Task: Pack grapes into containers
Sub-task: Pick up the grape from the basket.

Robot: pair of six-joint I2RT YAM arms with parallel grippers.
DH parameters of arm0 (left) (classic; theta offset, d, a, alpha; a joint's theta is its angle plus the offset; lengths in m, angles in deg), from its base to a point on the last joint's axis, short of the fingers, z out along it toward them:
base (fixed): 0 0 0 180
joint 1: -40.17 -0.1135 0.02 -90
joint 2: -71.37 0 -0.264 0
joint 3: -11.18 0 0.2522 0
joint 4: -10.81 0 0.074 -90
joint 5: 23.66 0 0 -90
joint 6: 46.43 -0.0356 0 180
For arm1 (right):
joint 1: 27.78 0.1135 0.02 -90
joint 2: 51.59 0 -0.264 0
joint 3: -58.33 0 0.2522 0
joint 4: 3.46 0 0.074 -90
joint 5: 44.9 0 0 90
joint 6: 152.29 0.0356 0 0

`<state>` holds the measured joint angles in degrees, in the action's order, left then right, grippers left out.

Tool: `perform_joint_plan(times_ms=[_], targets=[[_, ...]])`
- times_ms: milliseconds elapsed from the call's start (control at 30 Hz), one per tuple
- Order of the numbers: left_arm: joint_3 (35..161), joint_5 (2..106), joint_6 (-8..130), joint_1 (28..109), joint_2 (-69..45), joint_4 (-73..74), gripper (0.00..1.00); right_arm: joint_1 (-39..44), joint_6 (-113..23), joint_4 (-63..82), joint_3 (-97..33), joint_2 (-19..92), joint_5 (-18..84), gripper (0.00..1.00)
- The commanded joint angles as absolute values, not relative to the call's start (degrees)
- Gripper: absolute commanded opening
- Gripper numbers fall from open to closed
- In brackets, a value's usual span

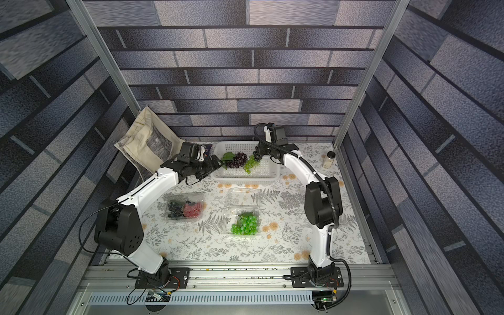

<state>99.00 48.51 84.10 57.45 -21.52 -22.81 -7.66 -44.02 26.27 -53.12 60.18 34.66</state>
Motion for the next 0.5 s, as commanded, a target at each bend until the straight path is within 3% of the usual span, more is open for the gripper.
perform_joint_plan(times_ms=[0,467], targets=[[97.5,48.4,84.6,57.9,-18.2,-21.9,0.87,-6.9,-42.5,25.7,-50.6,55.8,32.4,0.00],[91.4,50.0,84.7,59.2,-9.7,-22.4,0.88,3.8,-43.9,31.4,-37.7,37.2,36.5,0.00]])
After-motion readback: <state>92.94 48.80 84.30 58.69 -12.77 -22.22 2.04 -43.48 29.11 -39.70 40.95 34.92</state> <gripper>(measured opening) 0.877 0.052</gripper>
